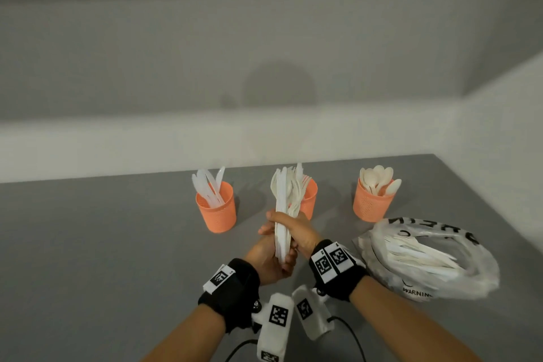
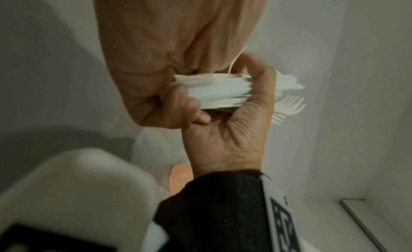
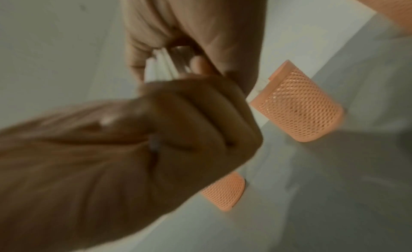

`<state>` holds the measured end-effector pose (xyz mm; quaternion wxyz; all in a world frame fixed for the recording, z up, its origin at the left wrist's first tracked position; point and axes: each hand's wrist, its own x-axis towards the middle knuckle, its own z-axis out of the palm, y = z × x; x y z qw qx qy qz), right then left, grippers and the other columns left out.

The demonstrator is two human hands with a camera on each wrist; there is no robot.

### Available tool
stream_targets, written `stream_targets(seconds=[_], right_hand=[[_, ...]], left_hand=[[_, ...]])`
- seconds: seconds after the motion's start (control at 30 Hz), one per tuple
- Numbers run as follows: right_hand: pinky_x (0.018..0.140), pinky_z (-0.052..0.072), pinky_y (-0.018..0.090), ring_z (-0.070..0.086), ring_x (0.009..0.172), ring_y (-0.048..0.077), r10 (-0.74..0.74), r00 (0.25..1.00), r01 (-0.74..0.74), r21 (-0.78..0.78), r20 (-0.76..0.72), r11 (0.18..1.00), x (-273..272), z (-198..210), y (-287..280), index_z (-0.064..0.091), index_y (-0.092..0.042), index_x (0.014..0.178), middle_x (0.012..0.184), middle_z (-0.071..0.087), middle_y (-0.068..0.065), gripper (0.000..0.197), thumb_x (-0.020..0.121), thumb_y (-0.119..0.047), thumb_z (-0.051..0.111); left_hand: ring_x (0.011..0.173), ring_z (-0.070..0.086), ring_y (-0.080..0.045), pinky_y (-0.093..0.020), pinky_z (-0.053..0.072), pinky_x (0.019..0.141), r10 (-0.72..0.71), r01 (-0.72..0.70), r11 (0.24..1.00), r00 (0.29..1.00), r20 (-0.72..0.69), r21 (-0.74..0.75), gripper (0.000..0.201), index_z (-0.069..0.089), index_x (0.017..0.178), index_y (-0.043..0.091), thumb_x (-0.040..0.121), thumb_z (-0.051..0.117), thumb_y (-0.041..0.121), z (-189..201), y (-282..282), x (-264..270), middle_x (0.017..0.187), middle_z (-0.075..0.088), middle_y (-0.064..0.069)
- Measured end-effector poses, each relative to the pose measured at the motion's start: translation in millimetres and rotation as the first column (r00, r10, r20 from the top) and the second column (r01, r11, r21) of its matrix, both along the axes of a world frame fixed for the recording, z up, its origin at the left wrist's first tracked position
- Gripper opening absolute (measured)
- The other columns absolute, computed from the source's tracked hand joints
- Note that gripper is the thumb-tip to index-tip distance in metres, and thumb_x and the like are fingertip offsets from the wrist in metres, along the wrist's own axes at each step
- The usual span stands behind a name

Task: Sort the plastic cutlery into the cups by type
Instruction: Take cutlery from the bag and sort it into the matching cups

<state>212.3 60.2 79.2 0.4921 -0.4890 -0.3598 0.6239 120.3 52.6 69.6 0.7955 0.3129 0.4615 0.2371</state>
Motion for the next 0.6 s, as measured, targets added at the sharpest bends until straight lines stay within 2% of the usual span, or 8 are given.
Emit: stream_targets(seconds=[0.1, 0.17, 0.2, 0.27, 0.33, 0.43, 0.5, 0.6], right_hand=[[0.061, 0.053, 0.027, 0.064, 0.054, 0.018, -0.23, 0.968, 0.234, -0.026, 0.098, 0.972, 0.8, -4.0, 7.9, 0.054, -0.006, 0.069, 0.049, 0.059, 0.0, 0.021, 0.084, -0.018, 0.062], [0.067, 0.052, 0.031, 0.059, 0.056, 0.022, -0.27, 0.953, 0.276, -0.019, 0.139, 0.961, 5.1, -3.4, 12.5, 0.055, -0.009, 0.064, 0.047, 0.057, -0.001, 0.024, 0.084, -0.018, 0.061], [0.068, 0.05, 0.031, 0.057, 0.057, 0.022, -0.261, 0.951, 0.267, -0.013, 0.165, 0.964, 5.7, -2.8, 12.8, 0.055, -0.01, 0.061, 0.049, 0.057, 0.0, 0.026, 0.085, -0.018, 0.06], [0.061, 0.048, 0.022, 0.055, 0.056, 0.017, -0.224, 0.95, 0.228, 0.007, 0.216, 0.974, 3.5, -2.4, 10.5, 0.053, -0.01, 0.059, 0.054, 0.055, 0.002, 0.029, 0.087, -0.017, 0.057], [0.054, 0.045, 0.014, 0.055, 0.056, 0.012, -0.176, 0.953, 0.179, 0.01, 0.248, 0.984, 1.9, -2.9, 7.2, 0.052, -0.011, 0.061, 0.058, 0.055, 0.002, 0.028, 0.088, -0.017, 0.057], [0.067, 0.052, 0.019, 0.063, 0.073, 0.013, -0.076, 0.985, 0.085, -0.054, 0.153, 0.995, 7.5, -2.3, 7.9, 0.064, -0.009, 0.081, 0.085, 0.069, 0.009, 0.012, 0.083, -0.021, 0.065], [0.072, 0.053, 0.022, 0.065, 0.09, 0.014, -0.002, 0.996, 0.009, -0.08, 0.086, 0.997, 14.5, -2.7, 8.9, 0.066, -0.006, 0.101, 0.105, 0.07, 0.011, 0.027, 0.081, -0.024, 0.067], [0.08, 0.051, 0.023, 0.066, 0.097, 0.016, 0.12, 0.988, -0.129, -0.078, -0.102, 0.989, 19.7, 0.3, 6.4, 0.062, -0.011, 0.1, 0.102, 0.072, 0.006, 0.02, 0.086, -0.025, 0.061]], left_hand=[[0.06, 0.057, -0.016, -0.022, 0.043, 0.055, -0.007, 0.005, 0.999, 0.999, 0.05, 0.046, 0.029, 0.057, 0.08, 0.012, 0.089, 0.035, 0.028, 1.7, 3.0, -7.7, 0.066, 0.058, -0.005], [0.078, 0.058, -0.019, -0.029, 0.046, 0.067, -0.049, 0.042, 0.991, 0.998, 0.047, 0.13, 0.021, 0.059, 0.092, 0.012, 0.076, 0.045, 0.019, 5.2, 3.8, -12.0, 0.082, 0.06, -0.007], [0.08, 0.057, -0.018, -0.029, 0.046, 0.069, -0.106, 0.103, 0.977, 0.994, 0.006, 0.187, 0.028, 0.057, 0.096, 0.013, 0.069, 0.049, 0.016, 5.2, 4.3, -12.8, 0.085, 0.06, -0.007], [0.071, 0.058, -0.014, -0.026, 0.047, 0.064, -0.208, 0.233, 0.922, 0.972, -0.114, 0.308, 0.033, 0.053, 0.097, 0.015, 0.064, 0.052, 0.011, 5.7, 3.4, -8.6, 0.079, 0.058, -0.004], [0.053, 0.055, -0.009, -0.02, 0.044, 0.049, -0.183, 0.258, 0.891, 0.957, -0.225, 0.373, 0.017, 0.051, 0.088, 0.013, 0.073, 0.057, 0.007, 5.6, 3.6, -2.1, 0.064, 0.054, -0.003], [0.037, 0.041, -0.006, -0.014, 0.03, 0.038, -0.11, 0.203, 0.896, 0.963, -0.245, 0.395, 0.018, 0.045, 0.073, 0.013, 0.088, 0.047, 0.003, 4.9, 6.0, 2.0, 0.049, 0.042, 0.003], [0.035, 0.036, -0.006, -0.014, 0.025, 0.036, -0.12, 0.2, 0.894, 0.969, -0.215, 0.402, 0.022, 0.044, 0.07, 0.015, 0.09, 0.046, 0.005, 6.2, 5.5, 5.2, 0.044, 0.039, 0.005], [0.035, 0.037, -0.005, -0.014, 0.026, 0.035, -0.135, 0.189, 0.901, 0.977, -0.163, 0.389, 0.021, 0.044, 0.072, 0.014, 0.092, 0.046, 0.007, 9.8, 2.2, 11.4, 0.045, 0.039, 0.005]])
